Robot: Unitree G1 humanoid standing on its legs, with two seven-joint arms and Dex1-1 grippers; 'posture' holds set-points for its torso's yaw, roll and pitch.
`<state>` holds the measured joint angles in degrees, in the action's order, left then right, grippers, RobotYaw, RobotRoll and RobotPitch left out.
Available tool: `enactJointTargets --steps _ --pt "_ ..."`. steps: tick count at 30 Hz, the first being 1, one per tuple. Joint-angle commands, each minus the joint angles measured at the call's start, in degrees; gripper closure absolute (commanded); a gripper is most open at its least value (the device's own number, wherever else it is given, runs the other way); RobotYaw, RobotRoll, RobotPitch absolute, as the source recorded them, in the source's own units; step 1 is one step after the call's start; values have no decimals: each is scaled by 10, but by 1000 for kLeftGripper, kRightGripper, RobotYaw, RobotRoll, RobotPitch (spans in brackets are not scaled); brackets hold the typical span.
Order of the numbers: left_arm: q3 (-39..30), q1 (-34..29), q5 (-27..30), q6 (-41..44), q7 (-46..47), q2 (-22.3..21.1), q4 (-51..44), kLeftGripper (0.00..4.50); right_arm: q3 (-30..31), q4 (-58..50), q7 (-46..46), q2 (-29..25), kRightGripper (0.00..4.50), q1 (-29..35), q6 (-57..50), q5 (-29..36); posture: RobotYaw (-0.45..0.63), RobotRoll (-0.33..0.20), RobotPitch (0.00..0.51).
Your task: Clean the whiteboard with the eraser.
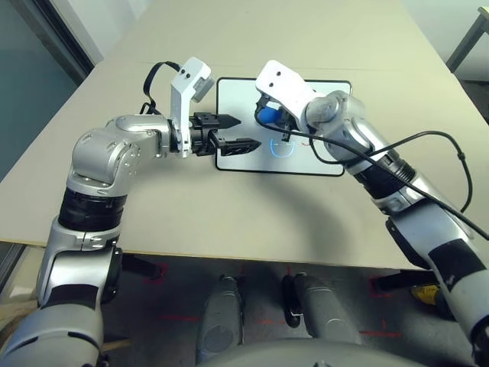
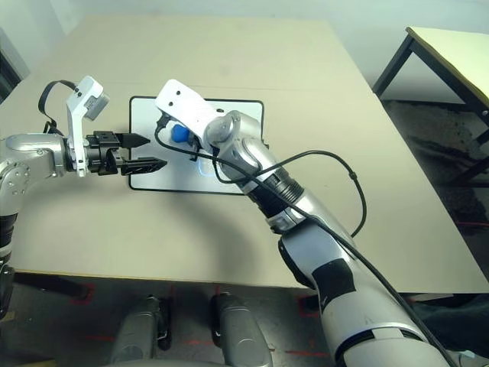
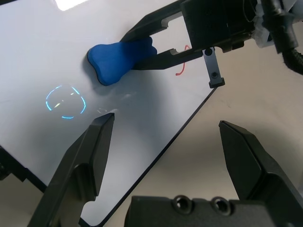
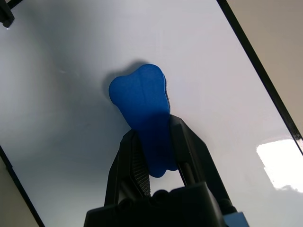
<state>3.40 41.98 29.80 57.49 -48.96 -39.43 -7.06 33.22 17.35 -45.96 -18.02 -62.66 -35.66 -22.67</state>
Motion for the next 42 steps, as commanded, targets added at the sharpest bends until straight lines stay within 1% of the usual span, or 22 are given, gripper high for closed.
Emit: enactJointTargets --steps 1,13,17,22,27,33,42 --pt "-2 -8 5 4 0 -2 -11 0 -1 25 -4 -31 3649 23 1 -16 -33 0 157" --pt "10 4 -3 -10 -13 2 9 0 -41 -32 -29 -167 3650 94 -20 -21 -68 0 157" --pt "14 8 -6 -14 -17 4 15 0 -43 -41 -33 -176 3652 97 -30 -21 -74 0 156" --pt "16 10 -9 -17 -21 6 19 0 -37 -48 -32 -156 3672 94 -43 -21 -73 0 156" --pt "16 9 -9 -15 -20 6 17 0 -26 -41 -29 -106 3676 72 -43 -24 -59 0 158" --pt "13 4 -5 -9 -15 6 9 0 -18 -5 -23 -40 3681 32 -26 -32 -45 0 158" --pt "9 -3 0 -3 -7 9 -1 0 -10 63 -8 32 3682 -13 10 -38 -40 0 160"
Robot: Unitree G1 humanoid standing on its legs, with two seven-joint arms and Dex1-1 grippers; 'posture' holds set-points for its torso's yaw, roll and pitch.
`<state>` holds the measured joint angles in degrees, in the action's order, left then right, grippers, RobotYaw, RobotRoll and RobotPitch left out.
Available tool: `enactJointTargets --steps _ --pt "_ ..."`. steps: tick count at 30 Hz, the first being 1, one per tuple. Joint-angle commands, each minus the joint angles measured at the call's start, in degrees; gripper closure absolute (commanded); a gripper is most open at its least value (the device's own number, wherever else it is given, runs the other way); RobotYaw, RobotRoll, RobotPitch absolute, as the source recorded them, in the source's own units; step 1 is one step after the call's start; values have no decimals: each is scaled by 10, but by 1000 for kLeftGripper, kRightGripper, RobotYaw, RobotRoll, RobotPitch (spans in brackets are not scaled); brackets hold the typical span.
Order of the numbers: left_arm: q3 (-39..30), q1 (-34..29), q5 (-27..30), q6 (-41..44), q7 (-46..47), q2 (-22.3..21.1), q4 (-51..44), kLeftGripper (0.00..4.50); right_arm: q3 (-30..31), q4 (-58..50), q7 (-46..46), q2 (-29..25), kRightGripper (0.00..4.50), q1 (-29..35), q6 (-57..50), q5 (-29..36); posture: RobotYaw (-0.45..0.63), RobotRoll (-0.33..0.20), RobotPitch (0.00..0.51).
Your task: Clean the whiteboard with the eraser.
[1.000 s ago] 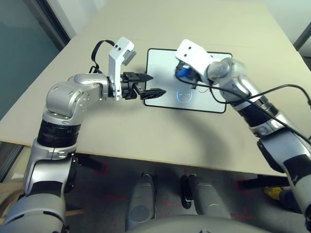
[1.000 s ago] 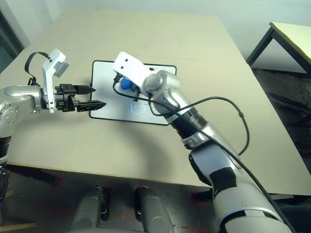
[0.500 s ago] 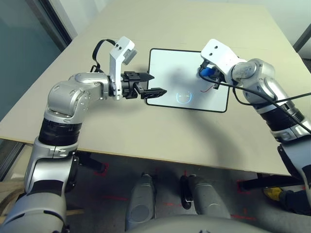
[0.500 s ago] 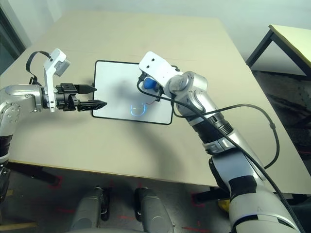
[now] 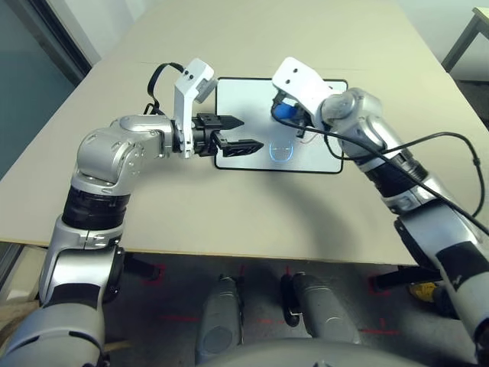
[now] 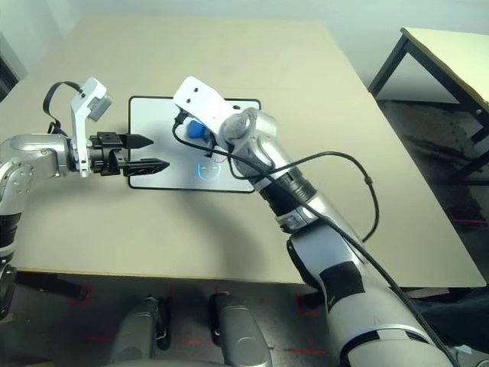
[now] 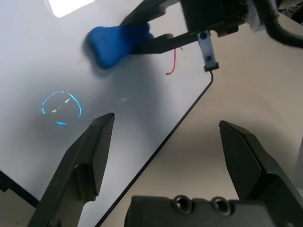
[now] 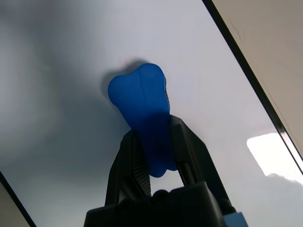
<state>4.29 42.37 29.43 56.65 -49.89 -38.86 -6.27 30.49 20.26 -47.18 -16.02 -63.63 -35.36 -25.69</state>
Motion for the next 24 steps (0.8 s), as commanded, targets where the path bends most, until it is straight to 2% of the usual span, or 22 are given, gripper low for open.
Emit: enactJointTargets --steps 1,6,10,16,24 --pt "0 -7 5 6 3 4 -10 0 17 42 7 18 3682 -8 12 -8 -40 0 160" --pt "-1 -9 6 8 6 7 -12 0 13 92 20 35 3682 -25 42 -10 -37 0 162" --pt "-3 -12 8 9 6 5 -14 0 10 109 22 25 3683 -18 55 -12 -43 0 165" --pt "0 -8 7 7 3 5 -7 0 -1 90 15 -33 3685 27 52 -15 -57 0 167" --pt "12 6 -1 -3 -9 8 13 0 -15 -2 -8 -108 3686 92 -12 -18 -90 0 169"
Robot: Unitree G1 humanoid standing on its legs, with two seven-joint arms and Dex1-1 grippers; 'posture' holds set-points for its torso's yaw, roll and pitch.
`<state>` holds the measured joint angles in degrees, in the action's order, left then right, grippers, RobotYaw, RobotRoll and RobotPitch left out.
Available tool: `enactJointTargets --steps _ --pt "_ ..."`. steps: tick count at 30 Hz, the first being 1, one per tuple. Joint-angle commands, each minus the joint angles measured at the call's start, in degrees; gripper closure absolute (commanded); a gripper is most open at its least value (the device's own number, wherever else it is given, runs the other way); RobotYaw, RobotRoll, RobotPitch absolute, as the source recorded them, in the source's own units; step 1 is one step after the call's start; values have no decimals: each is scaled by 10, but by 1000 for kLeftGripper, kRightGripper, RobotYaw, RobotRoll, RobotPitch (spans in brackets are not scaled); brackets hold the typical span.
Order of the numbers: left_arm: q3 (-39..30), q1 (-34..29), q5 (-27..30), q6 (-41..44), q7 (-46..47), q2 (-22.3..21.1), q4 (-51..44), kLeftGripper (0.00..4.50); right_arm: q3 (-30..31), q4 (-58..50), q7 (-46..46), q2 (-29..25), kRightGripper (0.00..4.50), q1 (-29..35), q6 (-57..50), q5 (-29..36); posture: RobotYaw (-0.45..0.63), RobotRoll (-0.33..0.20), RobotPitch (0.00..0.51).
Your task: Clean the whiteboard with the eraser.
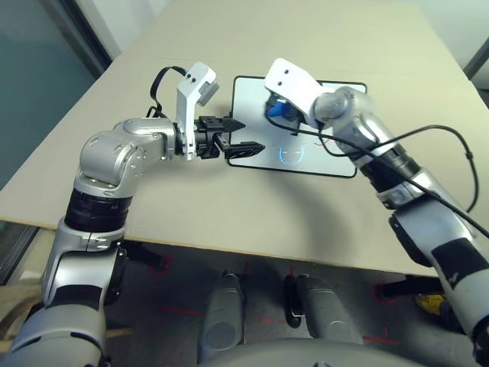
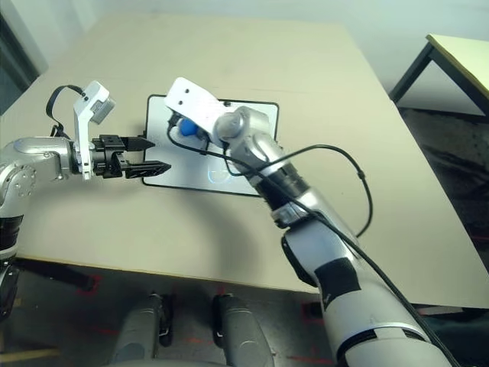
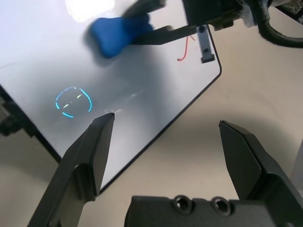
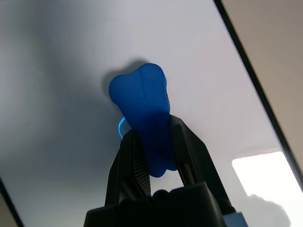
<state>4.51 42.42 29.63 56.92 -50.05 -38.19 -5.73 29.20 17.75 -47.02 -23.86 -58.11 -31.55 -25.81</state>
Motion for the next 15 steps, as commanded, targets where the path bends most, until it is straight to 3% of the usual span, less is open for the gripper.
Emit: enactJointTargets --steps 1,15 --pt "12 8 -4 -7 -9 3 10 0 -6 9 -14 -40 3686 45 -59 -16 -91 0 169" --pt "22 19 -11 -17 -19 11 27 0 -39 -119 -66 -148 3694 122 -138 -3 -104 0 171"
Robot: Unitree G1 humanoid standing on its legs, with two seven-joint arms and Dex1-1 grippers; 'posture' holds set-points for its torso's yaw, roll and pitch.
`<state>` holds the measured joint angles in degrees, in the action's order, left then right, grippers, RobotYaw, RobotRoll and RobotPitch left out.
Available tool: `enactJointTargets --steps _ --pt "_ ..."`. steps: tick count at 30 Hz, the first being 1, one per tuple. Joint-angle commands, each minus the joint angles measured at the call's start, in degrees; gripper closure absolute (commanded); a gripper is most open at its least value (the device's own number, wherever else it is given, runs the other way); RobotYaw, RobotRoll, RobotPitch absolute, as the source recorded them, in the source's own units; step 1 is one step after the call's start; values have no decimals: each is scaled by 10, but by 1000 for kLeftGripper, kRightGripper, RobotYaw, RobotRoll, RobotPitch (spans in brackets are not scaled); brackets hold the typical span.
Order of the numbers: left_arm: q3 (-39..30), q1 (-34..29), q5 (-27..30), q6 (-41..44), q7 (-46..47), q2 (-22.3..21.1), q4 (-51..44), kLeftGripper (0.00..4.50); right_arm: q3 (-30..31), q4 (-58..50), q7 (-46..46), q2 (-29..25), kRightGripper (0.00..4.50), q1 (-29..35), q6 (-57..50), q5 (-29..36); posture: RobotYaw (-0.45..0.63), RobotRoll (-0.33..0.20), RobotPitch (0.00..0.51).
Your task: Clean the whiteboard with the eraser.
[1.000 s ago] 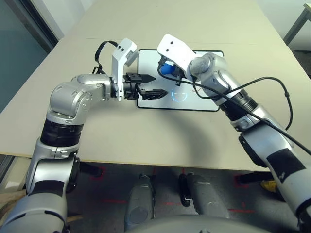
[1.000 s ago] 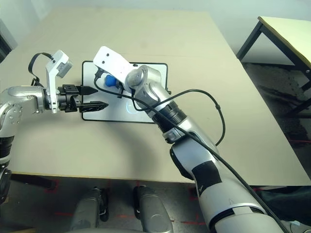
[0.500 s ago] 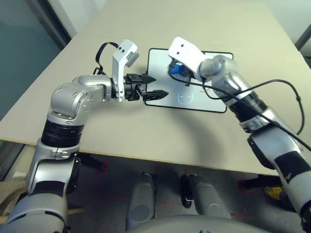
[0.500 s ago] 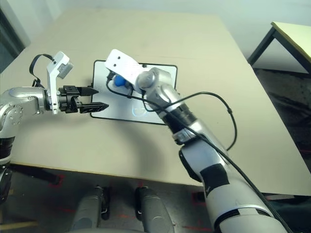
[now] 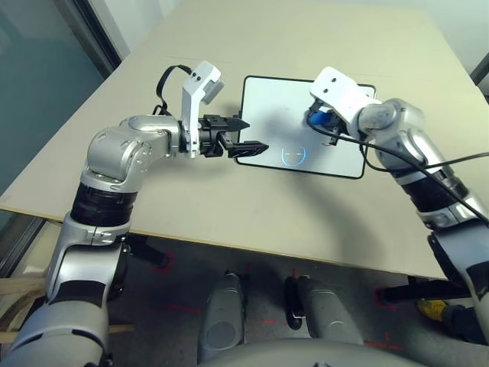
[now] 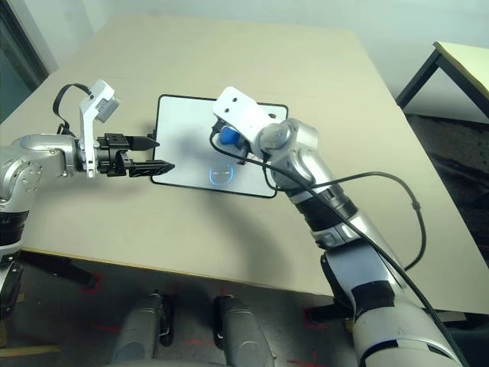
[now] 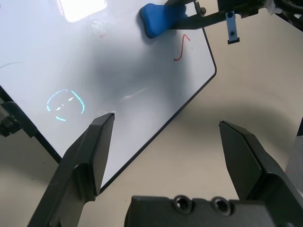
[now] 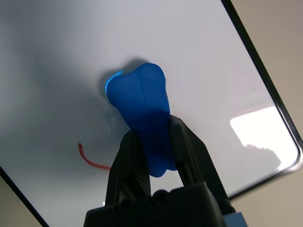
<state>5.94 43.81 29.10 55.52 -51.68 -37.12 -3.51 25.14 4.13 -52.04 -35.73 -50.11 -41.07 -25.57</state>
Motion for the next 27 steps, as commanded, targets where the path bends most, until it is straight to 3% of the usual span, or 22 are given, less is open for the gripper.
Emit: enactJointTargets --steps 1,9,27 --pt "8 5 -6 -3 -3 1 4 0 1 6 -21 -39 3694 52 -47 -4 -104 0 171" --pt "11 6 -5 -2 -3 5 4 0 -6 -48 -40 -83 3695 99 -57 -4 -114 0 170" --pt "18 16 -7 -4 -4 15 10 0 26 -134 -70 -109 3696 150 -55 -17 -110 0 175"
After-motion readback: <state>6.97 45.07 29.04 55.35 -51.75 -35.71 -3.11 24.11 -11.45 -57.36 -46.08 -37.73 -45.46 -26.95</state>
